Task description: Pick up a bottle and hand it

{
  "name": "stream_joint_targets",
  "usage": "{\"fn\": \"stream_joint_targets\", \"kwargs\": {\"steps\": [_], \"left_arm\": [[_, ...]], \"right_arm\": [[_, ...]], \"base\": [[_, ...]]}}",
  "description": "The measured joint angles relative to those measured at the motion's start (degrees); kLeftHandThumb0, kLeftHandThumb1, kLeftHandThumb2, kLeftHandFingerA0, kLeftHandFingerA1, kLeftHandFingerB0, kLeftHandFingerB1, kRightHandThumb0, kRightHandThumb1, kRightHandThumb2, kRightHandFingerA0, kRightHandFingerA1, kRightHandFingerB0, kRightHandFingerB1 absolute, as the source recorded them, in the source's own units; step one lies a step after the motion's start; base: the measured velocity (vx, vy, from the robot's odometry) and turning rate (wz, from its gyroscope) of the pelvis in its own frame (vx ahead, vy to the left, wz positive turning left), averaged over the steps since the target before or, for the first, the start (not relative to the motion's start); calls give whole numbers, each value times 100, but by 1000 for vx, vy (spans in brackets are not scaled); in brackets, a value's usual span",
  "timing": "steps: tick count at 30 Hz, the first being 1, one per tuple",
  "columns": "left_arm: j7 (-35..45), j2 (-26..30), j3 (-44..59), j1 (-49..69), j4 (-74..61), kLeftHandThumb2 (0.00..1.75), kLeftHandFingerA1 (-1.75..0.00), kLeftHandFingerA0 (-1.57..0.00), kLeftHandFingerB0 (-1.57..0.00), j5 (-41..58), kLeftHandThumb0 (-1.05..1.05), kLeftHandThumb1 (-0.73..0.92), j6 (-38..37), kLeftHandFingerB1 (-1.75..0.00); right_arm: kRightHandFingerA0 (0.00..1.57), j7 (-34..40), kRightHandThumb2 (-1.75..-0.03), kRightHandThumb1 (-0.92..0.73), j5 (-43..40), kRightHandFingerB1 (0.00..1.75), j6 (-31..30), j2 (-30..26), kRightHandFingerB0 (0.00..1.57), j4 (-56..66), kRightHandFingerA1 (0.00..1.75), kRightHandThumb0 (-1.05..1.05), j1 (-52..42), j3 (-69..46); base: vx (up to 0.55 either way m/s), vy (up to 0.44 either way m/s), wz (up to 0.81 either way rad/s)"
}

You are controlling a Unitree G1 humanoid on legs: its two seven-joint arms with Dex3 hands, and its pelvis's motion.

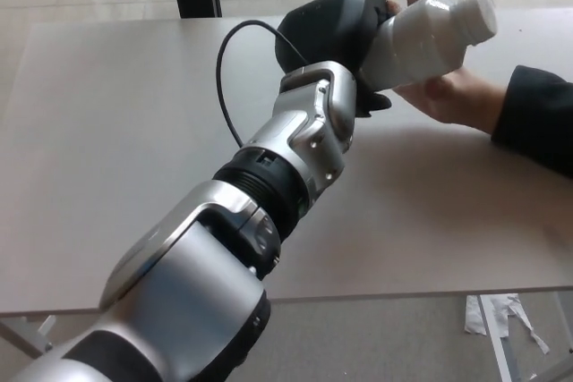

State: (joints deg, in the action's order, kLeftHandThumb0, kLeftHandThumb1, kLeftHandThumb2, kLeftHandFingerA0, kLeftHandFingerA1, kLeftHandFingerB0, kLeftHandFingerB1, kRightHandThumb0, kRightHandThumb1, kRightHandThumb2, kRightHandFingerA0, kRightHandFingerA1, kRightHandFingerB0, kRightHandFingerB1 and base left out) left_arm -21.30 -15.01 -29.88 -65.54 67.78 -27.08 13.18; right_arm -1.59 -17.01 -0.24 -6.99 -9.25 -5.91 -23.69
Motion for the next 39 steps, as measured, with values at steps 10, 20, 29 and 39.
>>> {"fn": "stream_joint_targets", "kwargs": {"steps": [10, 20, 29, 39], "left_arm": [[192, -6, -244, -46, 5, 57, -119, -79, -73, -152, -16, 57, 229, -66], [350, -16, -274, -108, -40, 59, -142, -80, -69, -207, -16, 56, 524, -69], [560, -35, -271, -126, -11, 61, -147, -73, -33, -206, -22, 61, 803, -60], [1318, -41, -328, -197, 233, 59, 0, 0, 0, -199, -73, 61, 1357, 0]], "right_arm": [[56, 3, -102, -39, -17, 96, -51, 9, 54, 30, 113, -101, 1, 14], [62, 35, -93, -9, -6, 91, -68, 39, 46, 76, 112, -104, -2, 52], [55, 111, -62, -55, 15, 107, -73, 105, 57, 86, 128, -105, 7, 55], [65, 167, -99, -30, 53, 95, -78, 120, 51, 98, 116, -105, 12, 52]], "base": [[0, 0, 0], [0, 0, 0], [0, 0, 0], [0, 0, 0]]}}
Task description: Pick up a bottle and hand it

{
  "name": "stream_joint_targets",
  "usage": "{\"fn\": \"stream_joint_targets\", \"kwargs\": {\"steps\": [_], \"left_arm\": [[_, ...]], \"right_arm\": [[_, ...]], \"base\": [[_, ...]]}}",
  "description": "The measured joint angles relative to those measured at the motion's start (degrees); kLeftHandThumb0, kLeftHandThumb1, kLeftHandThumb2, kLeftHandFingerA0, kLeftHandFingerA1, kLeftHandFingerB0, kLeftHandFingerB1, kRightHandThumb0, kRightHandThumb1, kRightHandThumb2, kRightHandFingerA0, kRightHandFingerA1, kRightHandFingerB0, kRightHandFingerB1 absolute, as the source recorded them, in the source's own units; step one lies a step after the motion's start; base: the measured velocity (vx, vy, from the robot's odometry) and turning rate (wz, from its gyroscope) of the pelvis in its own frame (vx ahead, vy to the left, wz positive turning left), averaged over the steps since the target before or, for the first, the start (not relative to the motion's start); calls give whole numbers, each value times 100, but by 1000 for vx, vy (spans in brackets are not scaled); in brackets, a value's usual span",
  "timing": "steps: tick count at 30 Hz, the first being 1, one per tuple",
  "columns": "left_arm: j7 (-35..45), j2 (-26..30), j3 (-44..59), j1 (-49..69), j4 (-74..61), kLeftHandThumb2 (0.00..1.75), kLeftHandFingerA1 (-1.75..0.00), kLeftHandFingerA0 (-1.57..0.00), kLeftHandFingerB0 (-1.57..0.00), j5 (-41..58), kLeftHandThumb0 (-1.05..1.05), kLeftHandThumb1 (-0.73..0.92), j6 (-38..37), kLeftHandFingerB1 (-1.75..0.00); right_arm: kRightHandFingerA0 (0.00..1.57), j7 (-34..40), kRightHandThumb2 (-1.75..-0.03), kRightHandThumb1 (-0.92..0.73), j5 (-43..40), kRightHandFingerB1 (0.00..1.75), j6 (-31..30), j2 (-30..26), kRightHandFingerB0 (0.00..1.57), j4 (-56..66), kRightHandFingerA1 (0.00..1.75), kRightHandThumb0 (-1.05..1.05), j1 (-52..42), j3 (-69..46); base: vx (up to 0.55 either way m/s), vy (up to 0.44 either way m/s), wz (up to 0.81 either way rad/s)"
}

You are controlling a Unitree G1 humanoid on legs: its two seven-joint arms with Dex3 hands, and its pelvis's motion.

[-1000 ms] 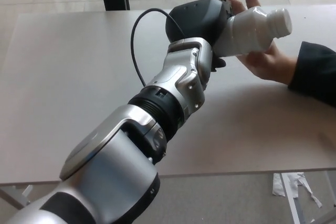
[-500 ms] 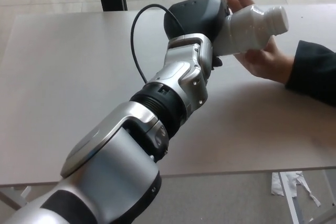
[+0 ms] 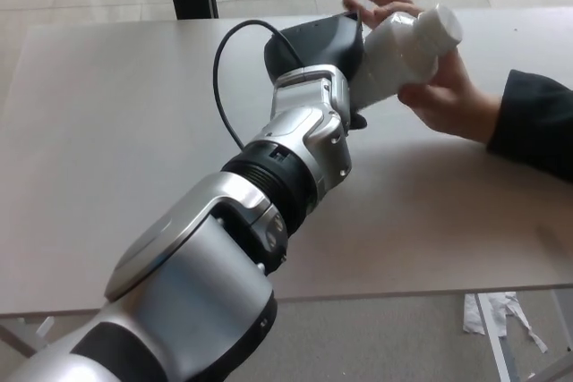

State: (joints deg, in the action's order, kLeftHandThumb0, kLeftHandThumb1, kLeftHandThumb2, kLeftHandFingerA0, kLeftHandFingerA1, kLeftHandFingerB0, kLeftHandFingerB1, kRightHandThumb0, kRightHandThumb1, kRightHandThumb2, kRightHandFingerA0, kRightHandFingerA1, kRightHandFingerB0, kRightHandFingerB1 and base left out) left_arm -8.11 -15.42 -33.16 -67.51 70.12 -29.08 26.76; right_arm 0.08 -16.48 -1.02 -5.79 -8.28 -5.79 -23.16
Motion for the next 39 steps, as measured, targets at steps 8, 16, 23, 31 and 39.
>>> {"fn": "stream_joint_targets", "kwargs": {"steps": [8, 16, 23, 31, 39], "left_arm": [[379, -8, -154, -34, 7, 81, -22, 0, 0, -32, -83, 53, 374, 0], [463, -1, 228, -32, -218, 78, -21, 0, 0, 44, -76, 50, 524, 0], [454, 161, 585, 381, -1427, 87, -18, 0, 0, 116, -94, 56, 535, 0], [590, 472, 883, 1583, -2990, 60, -41, 0, 0, 154, -71, 65, 501, -16], [823, 1204, 2120, 3227, -4348, 91, -63, -29, -5, 383, -85, 55, 495, -32]], "right_arm": [[53, 55, -65, -54, 7, 107, -13, 16, 57, 11, 127, -105, 12, -2], [60, 106, -104, -39, 54, 96, -27, 18, 48, 25, 114, -99, 7, -1], [61, 115, -102, -31, 47, 92, -26, 19, 38, 28, 117, -104, -1, -4], [63, 101, -102, -39, 47, 98, -26, 16, 46, 26, 116, -102, -2, -4], [58, 79, -108, -45, 46, 96, -27, -33, 42, 6, 116, -105, -8, -26]], "base": [[0, 0, 0], [0, 0, 0], [0, 0, 0], [0, 0, 0], [0, 0, 0]]}}
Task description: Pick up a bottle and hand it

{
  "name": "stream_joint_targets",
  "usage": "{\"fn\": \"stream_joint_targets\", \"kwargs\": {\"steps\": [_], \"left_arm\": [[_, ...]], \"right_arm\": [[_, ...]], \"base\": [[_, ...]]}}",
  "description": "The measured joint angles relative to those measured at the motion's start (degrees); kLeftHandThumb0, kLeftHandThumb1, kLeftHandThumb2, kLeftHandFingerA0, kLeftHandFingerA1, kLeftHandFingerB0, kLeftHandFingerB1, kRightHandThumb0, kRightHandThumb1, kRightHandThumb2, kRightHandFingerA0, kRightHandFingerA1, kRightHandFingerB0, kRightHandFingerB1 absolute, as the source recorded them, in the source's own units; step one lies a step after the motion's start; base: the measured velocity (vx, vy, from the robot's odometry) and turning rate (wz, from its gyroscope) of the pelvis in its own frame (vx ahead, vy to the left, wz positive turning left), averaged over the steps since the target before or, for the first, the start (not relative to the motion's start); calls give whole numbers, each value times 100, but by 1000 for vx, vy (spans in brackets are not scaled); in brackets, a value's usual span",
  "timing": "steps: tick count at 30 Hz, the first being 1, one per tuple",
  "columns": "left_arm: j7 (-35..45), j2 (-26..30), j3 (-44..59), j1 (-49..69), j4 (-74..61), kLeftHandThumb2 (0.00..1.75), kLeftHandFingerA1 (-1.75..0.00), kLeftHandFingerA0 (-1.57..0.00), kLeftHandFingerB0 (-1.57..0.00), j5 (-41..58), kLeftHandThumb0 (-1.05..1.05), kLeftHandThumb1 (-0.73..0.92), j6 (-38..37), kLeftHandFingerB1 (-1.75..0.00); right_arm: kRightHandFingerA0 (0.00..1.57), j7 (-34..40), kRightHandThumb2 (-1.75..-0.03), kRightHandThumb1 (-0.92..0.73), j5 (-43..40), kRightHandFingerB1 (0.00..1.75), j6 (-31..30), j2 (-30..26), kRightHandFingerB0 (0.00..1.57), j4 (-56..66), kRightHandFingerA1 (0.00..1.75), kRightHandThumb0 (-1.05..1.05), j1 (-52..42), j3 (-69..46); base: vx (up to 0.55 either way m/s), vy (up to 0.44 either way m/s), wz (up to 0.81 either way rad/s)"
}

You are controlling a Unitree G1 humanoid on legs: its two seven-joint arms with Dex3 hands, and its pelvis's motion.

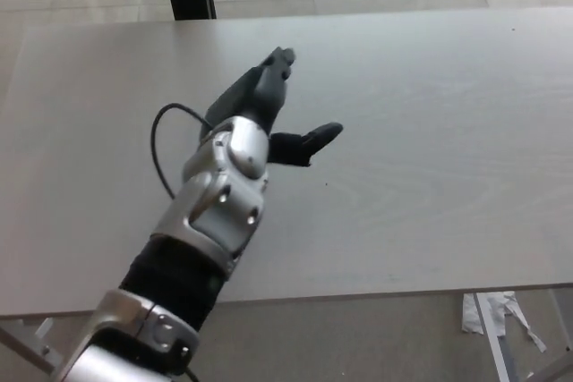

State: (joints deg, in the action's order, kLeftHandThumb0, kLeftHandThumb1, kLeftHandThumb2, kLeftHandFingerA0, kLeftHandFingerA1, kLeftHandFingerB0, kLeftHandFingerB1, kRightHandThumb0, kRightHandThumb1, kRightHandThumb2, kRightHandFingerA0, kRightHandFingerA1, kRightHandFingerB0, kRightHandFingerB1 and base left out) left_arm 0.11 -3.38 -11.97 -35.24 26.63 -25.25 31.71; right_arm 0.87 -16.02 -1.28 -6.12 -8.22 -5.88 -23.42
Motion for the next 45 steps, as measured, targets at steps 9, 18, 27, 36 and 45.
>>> {"fn": "stream_joint_targets", "kwargs": {"steps": [9, 18, 27, 36, 45], "left_arm": [[26, 1396, 1944, 1463, -753, 95, -98, -93, -3, 294, -81, 57, -476, -41], [90, 2360, 3820, 2997, -912, 61, -65, -14, 0, 695, -79, 70, -840, -40], [240, 2694, 5642, 4321, -907, 60, -54, -62, -13, 1225, -75, 65, -1153, -37], [588, 2573, 7008, 5341, -1505, 60, -69, -88, -25, 1974, -75, 63, -1420, -39], [1266, 2364, 6777, 5603, -1690, 87, -62, -79, -40, 2615, -65, 48, -1689, -53]], "right_arm": [[58, -11, -63, -59, 0, 108, 0, -102, 39, -30, 132, -105, -29, -78], [55, -17, -109, -47, 0, 92, 0, -141, 34, -58, 113, -104, -67, -235], [51, -23, -104, -36, -4, 91, 0, -240, 33, -130, 111, -100, -80, -409], [41, -53, -65, -58, -30, 111, 0, -461, 43, -383, 128, -105, -85, -791], [43, -110, -67, -60, -56, 112, 1, -608, 35, -605, 134, -104, -85, -1099]], "base": [[0, 0, 0], [0, 0, 0], [0, 0, 0], [0, 0, 0], [0, 0, 0]]}}
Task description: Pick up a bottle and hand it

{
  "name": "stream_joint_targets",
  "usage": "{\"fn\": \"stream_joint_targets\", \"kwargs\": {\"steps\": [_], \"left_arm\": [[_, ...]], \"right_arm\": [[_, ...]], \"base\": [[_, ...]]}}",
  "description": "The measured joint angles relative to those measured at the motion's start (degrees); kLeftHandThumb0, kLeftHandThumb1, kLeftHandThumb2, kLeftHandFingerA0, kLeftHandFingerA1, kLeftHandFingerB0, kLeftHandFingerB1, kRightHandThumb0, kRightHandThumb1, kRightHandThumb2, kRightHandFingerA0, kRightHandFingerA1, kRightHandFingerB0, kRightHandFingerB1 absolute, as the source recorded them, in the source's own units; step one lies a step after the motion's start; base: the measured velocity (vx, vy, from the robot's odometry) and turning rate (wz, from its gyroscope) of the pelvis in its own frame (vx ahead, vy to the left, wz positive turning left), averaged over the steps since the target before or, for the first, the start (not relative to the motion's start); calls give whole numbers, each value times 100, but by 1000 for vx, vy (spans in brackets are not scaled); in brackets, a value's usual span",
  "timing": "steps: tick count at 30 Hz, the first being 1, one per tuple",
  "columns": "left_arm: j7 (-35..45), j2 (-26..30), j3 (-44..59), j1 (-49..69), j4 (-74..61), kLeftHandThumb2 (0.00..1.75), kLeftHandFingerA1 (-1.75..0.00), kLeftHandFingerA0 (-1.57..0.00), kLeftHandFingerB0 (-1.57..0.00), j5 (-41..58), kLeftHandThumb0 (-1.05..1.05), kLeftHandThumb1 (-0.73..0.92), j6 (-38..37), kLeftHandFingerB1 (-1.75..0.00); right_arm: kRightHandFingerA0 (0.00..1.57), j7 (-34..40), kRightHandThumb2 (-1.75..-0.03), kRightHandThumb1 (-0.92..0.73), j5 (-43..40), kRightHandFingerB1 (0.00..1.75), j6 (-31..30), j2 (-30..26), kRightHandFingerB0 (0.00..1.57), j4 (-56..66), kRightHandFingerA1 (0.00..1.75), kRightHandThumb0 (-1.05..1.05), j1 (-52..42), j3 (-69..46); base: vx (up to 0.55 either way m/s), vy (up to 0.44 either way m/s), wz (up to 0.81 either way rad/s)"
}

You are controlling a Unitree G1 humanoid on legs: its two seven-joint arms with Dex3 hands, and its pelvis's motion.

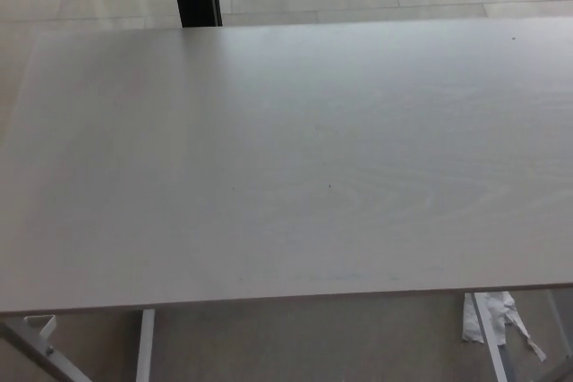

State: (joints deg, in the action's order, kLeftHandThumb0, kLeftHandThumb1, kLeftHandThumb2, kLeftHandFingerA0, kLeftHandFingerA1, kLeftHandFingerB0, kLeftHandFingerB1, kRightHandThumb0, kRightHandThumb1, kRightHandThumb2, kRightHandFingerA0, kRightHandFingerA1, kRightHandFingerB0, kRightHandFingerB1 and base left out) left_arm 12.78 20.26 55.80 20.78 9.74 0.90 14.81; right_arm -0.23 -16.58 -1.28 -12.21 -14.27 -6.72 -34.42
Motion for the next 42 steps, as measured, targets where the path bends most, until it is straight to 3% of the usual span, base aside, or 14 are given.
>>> {"fn": "stream_joint_targets", "kwargs": {"steps": [2, 7, 10, 11, 12, 17, 18, 19, 26, 27, 31, 32, 34, 42], "left_arm": [[173, -58, -57, 27, 59, 62, -46, -90, -55, 129, -59, 67, -59, -40], [584, -204, -96, 139, 92, 62, -47, -94, -60, 507, -57, 67, -220, -40], [792, -246, -89, 192, 121, 61, -47, -93, -58, 755, -58, 66, -353, -40], [844, -249, -89, 198, 131, 60, -48, -91, -55, 821, -61, 63, -396, -40], [903, -249, -89, 196, 163, 60, -49, -90, -54, 903, -62, 61, -459, -40], [1100, -234, -119, 225, 369, 58, -50, -82, -47, 1212, -64, 56, -788, -40], [1140, -224, -145, 245, 387, 58, -51, -83, -46, 1273, -63, 57, -843, -40], [1161, -212, -168, 258, 409, 58, -50, -85, -45, 1305, -63, 57, -883, -39], [1217, -125, -295, 348, 447, 85, -62, -78, -43, 1520, -66, 45, -1037, -53], [1216, -121, -296, 387, 391, 59, -49, -89, -51, 1560, -63, 58, -1036, -41], [1203, -118, -332, 487, 183, 58, -50, -86, -51, 1658, -61, 56, -1024, -41], [1200, -105, -340, 499, 168, 84, -63, -82, -46, 1682, -63, 44, -1017, -54], [1187, -75, -362, 523, 138, 58, -50, -92, -53, 1724, -59, 56, -996, -42], [1144, 38, -380, 633, 142, 62, -53, -91, -51, 1829, -60, 50, -966, -44]], "right_arm": [[55, -8, -109, -49, 0, 92, 1, 0, 36, -2, 113, -104, 1, -12], [41, -26, -60, -67, -32, 106, 30, -1, 39, -5, 126, -105, -4, -155], [43, -24, -60, -65, -71, 104, 67, 0, 38, 122, 126, -105, -47, -305], [53, -23, -103, -44, -83, 87, 81, 0, 34, 160, 110, -100, -60, -350], [48, -25, -106, -49, -103, 88, 96, 1, 33, 187, 110, -104, -71, -410], [48, -131, -105, -47, -192, 91, 236, -2, 34, 115, 111, -105, -188, -496], [35, -158, -61, -59, -218, 108, 254, 8, 40, 137, 129, -105, -232, -503], [34, -170, -105, -41, -237, 87, 255, 18, 27, 156, 103, -105, -257, -505], [37, -230, -106, -45, -279, 86, 354, 22, 26, 131, 104, -105, -390, -474], [36, -232, -105, -42, -277, 85, 375, 22, 24, 130, 104, -105, -407, -457], [46, -243, -107, -47, -279, 89, 426, 23, 30, 127, 109, -105, -441, -431], [38, -244, -104, -39, -280, 87, 439, 23, 28, 122, 105, -105, -442, -431], [35, -251, -104, -41, -290, 85, 474, 22, 25, 81, 103, -104, -437, -436], [38, -265, -107, -44, -306, 89, 526, 67, 27, 130, 108, -105, -570, -400]], "base": [[0, 0, 0], [0, 0, 0], [0, 0, 0], [0, 0, 0], [0, 0, 0], [0, 0, 0], [0, 0, 0], [0, 0, 0], [0, 0, 0], [0, 0, 0], [0, 0, 0], [0, 0, 0], [0, 0, 0], [0, 0, 0]]}}
